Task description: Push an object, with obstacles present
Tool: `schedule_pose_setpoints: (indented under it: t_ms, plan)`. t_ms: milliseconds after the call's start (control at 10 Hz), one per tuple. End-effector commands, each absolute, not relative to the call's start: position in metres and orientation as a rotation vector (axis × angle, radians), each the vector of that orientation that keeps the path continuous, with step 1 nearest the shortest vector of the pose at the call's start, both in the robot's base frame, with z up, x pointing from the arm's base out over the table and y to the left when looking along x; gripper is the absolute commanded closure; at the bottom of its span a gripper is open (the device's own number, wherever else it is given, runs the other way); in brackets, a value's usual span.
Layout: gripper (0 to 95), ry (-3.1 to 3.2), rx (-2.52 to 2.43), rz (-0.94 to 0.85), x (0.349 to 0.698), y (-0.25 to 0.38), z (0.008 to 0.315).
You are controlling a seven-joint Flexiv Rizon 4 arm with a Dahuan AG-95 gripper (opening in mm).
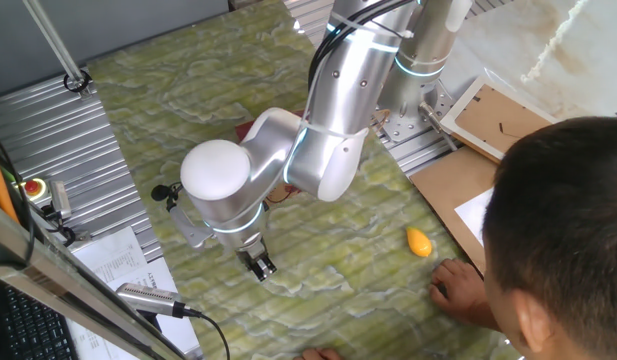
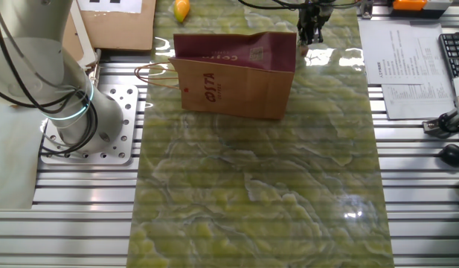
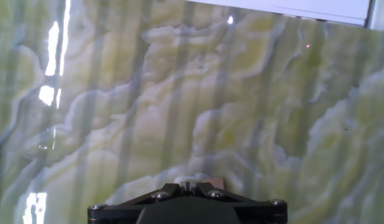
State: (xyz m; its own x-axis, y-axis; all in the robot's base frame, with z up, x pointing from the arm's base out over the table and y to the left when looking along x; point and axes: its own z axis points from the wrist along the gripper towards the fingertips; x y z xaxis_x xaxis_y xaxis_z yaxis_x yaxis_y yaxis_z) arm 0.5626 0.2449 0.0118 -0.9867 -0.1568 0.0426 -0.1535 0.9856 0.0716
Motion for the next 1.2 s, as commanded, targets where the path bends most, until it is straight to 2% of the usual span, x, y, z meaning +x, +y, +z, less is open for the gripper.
schedule_pose_setpoints:
  t_ms: [100,1200]
  plan:
    - [95.0,-3.085,0.244,-0.103,0.563,0.242,0.01]
    - [95.0,-3.102,0.257,-0.085,0.563,0.213,0.009]
